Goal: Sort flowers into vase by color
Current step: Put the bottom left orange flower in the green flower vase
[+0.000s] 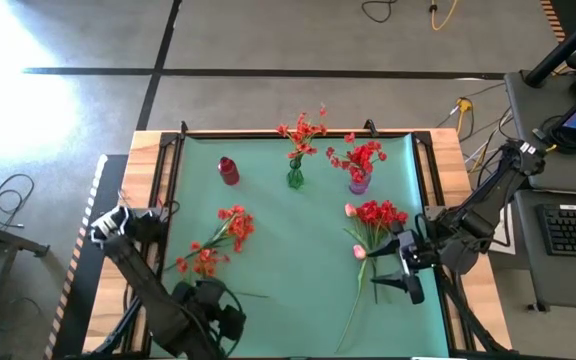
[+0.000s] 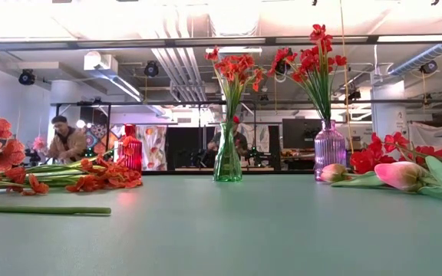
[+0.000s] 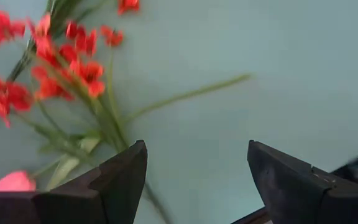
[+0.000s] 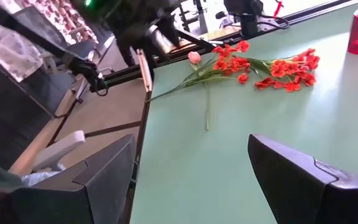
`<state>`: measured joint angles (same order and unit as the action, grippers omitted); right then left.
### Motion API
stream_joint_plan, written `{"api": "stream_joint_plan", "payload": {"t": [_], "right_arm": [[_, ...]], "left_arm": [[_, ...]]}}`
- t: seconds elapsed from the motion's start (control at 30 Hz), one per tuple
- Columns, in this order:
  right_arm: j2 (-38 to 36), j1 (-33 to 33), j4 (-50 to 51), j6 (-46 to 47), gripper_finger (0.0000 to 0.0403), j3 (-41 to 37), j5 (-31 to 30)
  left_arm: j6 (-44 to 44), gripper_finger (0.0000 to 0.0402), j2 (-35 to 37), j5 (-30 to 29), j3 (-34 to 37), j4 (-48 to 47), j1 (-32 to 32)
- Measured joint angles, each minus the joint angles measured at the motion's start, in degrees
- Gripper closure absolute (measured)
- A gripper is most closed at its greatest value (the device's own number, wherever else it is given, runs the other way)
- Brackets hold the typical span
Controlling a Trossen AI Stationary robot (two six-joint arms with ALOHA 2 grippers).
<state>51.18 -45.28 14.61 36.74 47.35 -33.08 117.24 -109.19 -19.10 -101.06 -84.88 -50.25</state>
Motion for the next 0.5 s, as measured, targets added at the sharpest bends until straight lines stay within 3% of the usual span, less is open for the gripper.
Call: {"api": "stream_joint_plan", "payload": {"t": [0.3, 0.5], "right_arm": [[1.23, 3.4, 0.14, 3.02, 0.0101, 0.0, 0.31], [3.54, 4.75, 0.51, 6.49, 0.0101, 0.0, 5.1]], "left_arm": [[4.16, 0.0138, -5.66, 3.94, -0.07, 0.39, -1.88], [8.87, 0.0138, -7.96, 4.1, -0.07, 0.4, -3.12]]}}
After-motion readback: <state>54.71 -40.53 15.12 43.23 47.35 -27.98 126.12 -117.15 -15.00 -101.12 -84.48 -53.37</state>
